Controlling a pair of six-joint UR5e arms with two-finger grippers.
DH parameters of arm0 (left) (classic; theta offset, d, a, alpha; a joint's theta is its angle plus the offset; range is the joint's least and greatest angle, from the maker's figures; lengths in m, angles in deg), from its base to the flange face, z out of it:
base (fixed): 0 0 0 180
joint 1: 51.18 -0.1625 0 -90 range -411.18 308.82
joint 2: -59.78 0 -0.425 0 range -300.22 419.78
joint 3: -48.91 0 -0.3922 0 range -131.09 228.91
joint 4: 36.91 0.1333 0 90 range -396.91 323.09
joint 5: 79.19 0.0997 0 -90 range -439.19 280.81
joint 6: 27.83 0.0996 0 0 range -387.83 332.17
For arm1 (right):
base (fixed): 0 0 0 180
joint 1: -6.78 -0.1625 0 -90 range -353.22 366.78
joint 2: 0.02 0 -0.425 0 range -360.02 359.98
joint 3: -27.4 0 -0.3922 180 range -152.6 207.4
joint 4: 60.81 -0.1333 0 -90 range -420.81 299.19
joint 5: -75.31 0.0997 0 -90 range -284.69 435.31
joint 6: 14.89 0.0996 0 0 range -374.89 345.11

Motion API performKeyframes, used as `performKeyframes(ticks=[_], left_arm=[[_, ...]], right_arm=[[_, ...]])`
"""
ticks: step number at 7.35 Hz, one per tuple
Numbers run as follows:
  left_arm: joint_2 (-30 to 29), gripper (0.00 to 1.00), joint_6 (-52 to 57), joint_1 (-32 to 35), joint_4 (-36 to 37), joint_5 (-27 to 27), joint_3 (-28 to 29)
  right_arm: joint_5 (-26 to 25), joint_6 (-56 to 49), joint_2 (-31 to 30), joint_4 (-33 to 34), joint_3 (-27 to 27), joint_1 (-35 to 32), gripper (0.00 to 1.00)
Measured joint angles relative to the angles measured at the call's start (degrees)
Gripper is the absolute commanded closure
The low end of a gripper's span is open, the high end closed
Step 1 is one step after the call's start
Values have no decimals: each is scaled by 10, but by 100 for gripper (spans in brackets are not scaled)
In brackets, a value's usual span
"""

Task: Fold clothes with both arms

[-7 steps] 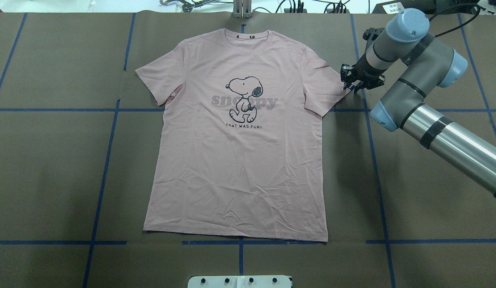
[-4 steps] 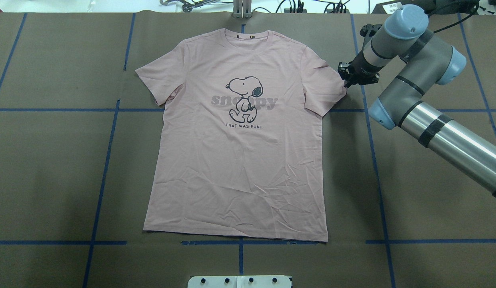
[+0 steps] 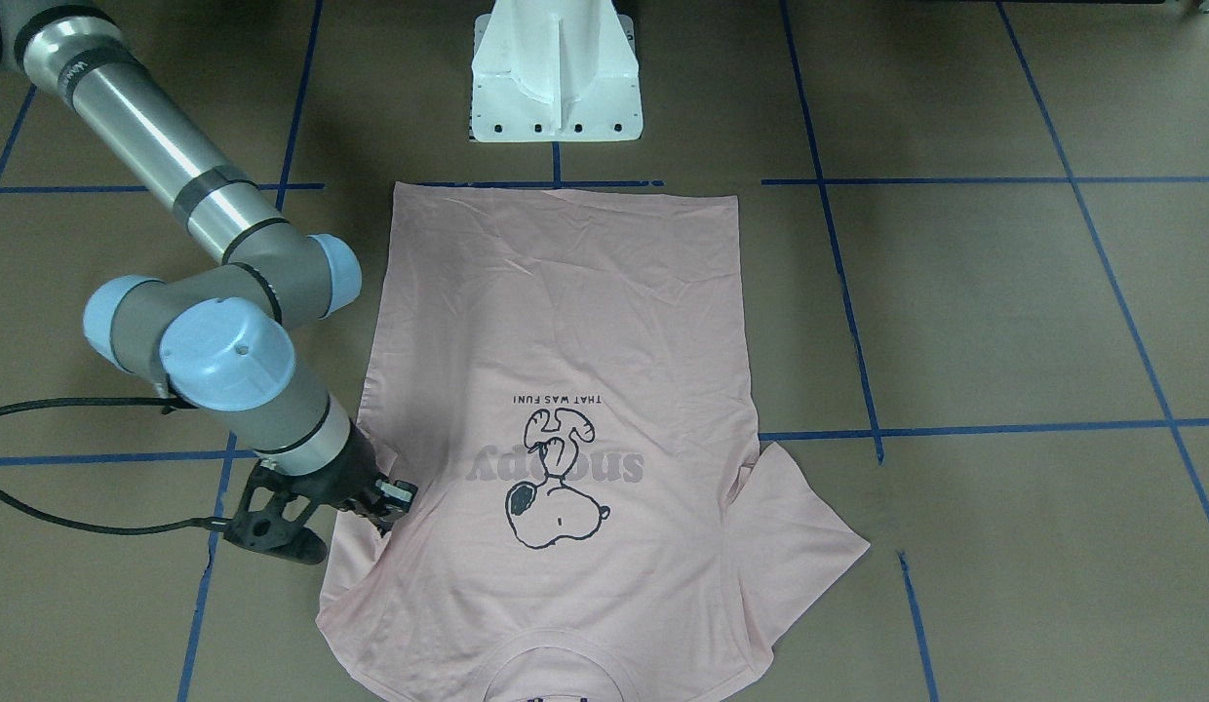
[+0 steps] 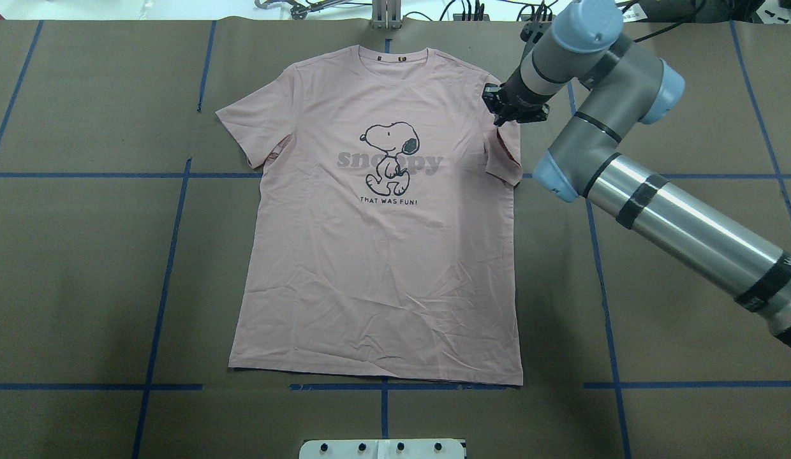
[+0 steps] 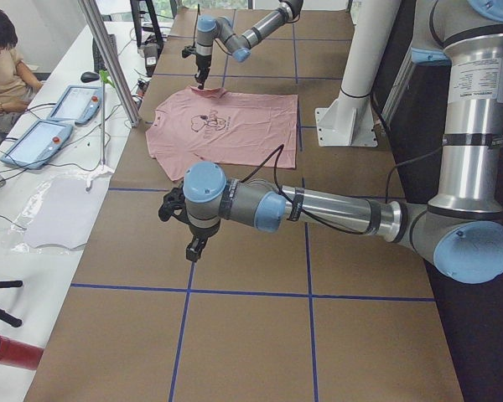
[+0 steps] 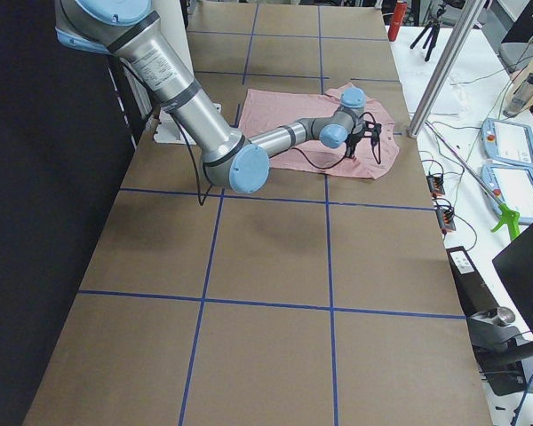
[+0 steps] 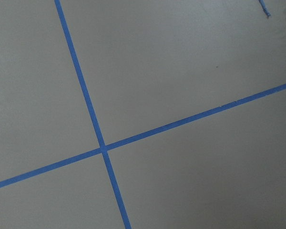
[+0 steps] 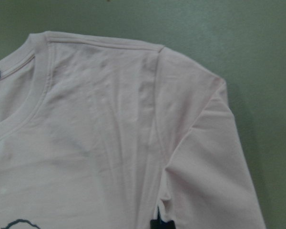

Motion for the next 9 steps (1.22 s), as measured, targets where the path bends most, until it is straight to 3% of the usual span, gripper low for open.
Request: performKeyframes(ticks=[1,4,6,9], left_arm=[[3,0,-1,0,0,0,-5],[11,0,-4,-1,-1,-12,-21],[2,0,-42,-10,-42,-53,-8],[-80,1,-176,-101,-159,-67,62]], right_arm=[[-16,8,13,-1,-14,10,1],[-25,11,23,-4,-31,15,0],[-9,9,18,-5,-13,0,0],[77,1,-103,-10,126,-60,0]])
